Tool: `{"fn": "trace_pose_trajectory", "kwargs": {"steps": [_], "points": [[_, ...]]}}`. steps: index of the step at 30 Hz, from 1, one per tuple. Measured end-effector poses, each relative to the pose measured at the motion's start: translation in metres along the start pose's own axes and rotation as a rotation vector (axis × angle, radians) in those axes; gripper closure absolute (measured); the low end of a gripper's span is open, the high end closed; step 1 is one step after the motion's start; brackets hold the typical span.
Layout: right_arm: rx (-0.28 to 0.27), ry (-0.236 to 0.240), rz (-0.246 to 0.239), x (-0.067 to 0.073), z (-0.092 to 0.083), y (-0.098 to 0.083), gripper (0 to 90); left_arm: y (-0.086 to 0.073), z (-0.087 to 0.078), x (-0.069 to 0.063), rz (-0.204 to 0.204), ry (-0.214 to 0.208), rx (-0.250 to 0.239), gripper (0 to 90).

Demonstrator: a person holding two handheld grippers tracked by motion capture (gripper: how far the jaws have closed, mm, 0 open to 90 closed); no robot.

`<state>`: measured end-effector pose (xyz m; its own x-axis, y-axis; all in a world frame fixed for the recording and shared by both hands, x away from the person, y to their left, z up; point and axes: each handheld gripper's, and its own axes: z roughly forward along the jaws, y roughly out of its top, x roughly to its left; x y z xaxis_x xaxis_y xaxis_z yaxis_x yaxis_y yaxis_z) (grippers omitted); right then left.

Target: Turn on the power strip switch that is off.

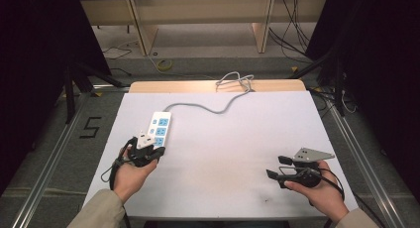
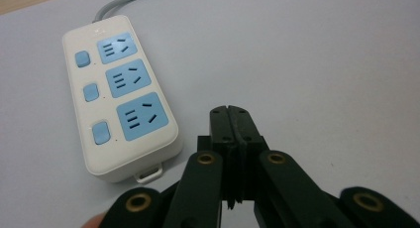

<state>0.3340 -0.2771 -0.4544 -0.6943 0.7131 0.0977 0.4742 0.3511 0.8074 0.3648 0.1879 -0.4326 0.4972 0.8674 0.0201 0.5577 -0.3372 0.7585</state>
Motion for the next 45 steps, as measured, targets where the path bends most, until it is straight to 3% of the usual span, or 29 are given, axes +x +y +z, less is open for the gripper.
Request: {"fn": "trace_pose_trajectory", "kwargs": {"steps": [45], "points": [[0.007,-0.001,-0.003,0.000,0.001,-0.001,30.1,0.019,0.017,0.030,-0.047,0.091,0.034,89.9]]}}
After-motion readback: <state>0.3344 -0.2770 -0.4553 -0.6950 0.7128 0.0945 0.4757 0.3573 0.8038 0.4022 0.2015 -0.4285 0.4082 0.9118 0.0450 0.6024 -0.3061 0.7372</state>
